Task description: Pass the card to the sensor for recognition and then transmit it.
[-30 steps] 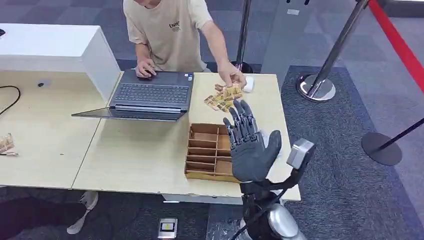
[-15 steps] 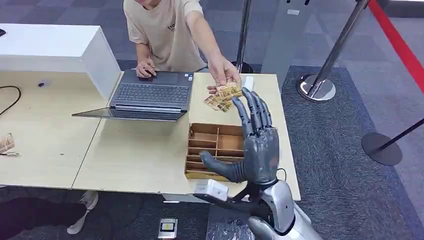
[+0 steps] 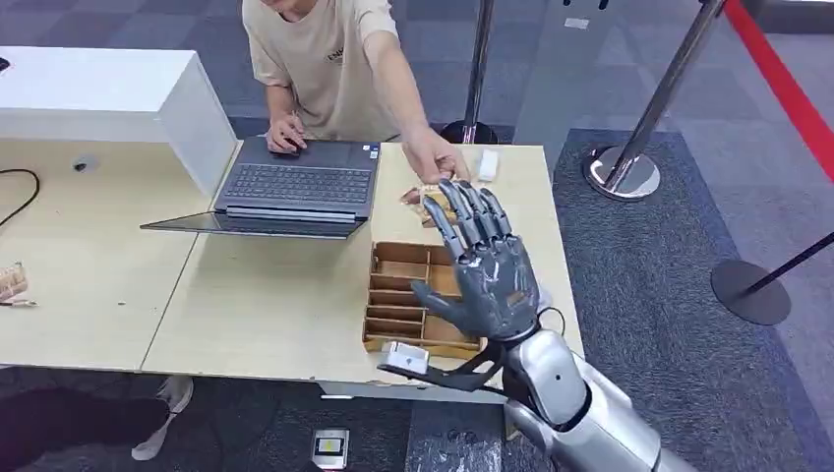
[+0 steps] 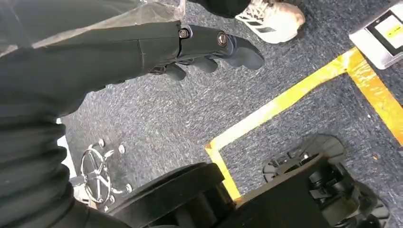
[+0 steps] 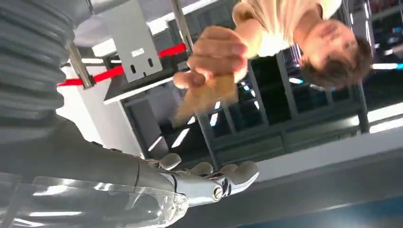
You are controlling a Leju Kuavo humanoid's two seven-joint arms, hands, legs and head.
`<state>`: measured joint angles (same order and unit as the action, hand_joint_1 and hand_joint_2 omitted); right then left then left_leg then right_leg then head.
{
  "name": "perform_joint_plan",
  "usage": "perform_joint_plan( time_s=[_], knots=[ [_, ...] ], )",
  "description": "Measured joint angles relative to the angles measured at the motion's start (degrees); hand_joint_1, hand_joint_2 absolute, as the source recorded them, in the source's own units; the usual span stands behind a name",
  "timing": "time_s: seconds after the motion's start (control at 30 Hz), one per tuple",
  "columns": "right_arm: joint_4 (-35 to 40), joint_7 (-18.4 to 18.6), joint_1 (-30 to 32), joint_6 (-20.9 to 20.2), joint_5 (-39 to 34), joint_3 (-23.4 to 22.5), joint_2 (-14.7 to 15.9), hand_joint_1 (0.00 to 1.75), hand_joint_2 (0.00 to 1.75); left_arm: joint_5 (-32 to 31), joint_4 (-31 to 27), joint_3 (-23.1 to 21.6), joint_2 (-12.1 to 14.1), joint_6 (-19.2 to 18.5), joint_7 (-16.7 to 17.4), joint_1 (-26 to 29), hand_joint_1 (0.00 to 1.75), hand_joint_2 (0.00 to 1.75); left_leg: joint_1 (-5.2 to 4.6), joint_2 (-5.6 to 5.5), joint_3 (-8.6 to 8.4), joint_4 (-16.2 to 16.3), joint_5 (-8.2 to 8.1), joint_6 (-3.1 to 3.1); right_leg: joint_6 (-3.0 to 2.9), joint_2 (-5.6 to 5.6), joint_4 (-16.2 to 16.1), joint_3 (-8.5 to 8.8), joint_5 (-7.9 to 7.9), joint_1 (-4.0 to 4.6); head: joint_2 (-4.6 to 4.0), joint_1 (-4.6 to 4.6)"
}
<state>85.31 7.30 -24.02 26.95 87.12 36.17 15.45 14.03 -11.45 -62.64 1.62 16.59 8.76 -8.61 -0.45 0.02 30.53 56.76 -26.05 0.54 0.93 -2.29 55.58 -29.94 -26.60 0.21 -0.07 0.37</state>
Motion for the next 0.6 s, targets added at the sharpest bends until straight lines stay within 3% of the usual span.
perform_joint_plan(
  time_s=[0.17, 0.2, 0.23, 0.27, 0.3, 0.6],
  knots=[
    [-1.90, -0.13, -1.72, -1.67, -0.87, 1.40, 1.51, 0.00, 1.75, 0.00, 0.00, 0.00, -0.11, 0.00, 0.00, -0.39, 0.00, 1.75, 0.00, 0.00, 0.00, 0.00, 0.00, 0.00, 0.00, 0.00, 0.00, 0.00, 0.00, 0.00, 0.00, 0.00],
    [-2.16, -0.13, -1.91, -1.71, -1.16, 1.60, 1.64, 0.68, 1.75, 0.00, 0.00, 0.00, -0.13, 0.00, 0.00, -0.41, 0.00, 1.75, 0.00, 0.00, 0.00, 0.00, 0.00, 0.00, 0.00, 0.00, 0.00, 0.00, 0.00, 0.00, 0.00, 0.00],
    [-2.52, 0.04, -2.15, -1.73, -1.47, 1.82, 1.84, 0.68, 1.75, 0.02, 0.00, 0.00, -0.17, 0.00, 0.00, -0.44, 0.00, 1.75, 0.00, 0.00, 0.00, 0.00, 0.00, 0.00, 0.00, 0.00, 0.00, 0.00, 0.00, 0.00, 0.00, 0.00],
    [-2.86, 0.22, -2.36, -1.67, -1.79, 2.08, 2.06, 1.55, 1.75, 0.02, 0.00, 0.00, -0.22, 0.00, -0.02, -0.50, 0.00, 1.75, 0.00, 0.00, 0.00, 0.00, 0.00, 0.00, 0.00, 0.00, 0.00, 0.01, 0.00, 0.00, 0.00, 0.00],
    [-3.13, 0.39, -2.50, -1.58, -2.12, 2.28, 2.21, 1.75, 1.75, 0.00, 0.00, 0.00, -0.28, 0.00, -0.02, -0.55, 0.00, 1.75, 0.01, 0.00, 0.00, 0.00, 0.00, 0.00, 0.00, 0.00, 0.00, 0.01, 0.00, 0.00, 0.00, 0.00],
    [-4.59, 0.74, -3.02, -0.86, -3.41, 4.22, 3.00, 1.75, 1.75, 0.02, 0.00, 0.00, -0.52, 0.00, -0.02, -0.59, 0.00, 1.75, 0.00, 0.00, 0.00, 0.00, 0.00, 0.00, 0.00, 0.00, 0.00, 0.00, 0.00, 0.00, 0.00, 0.00]
  ],
)
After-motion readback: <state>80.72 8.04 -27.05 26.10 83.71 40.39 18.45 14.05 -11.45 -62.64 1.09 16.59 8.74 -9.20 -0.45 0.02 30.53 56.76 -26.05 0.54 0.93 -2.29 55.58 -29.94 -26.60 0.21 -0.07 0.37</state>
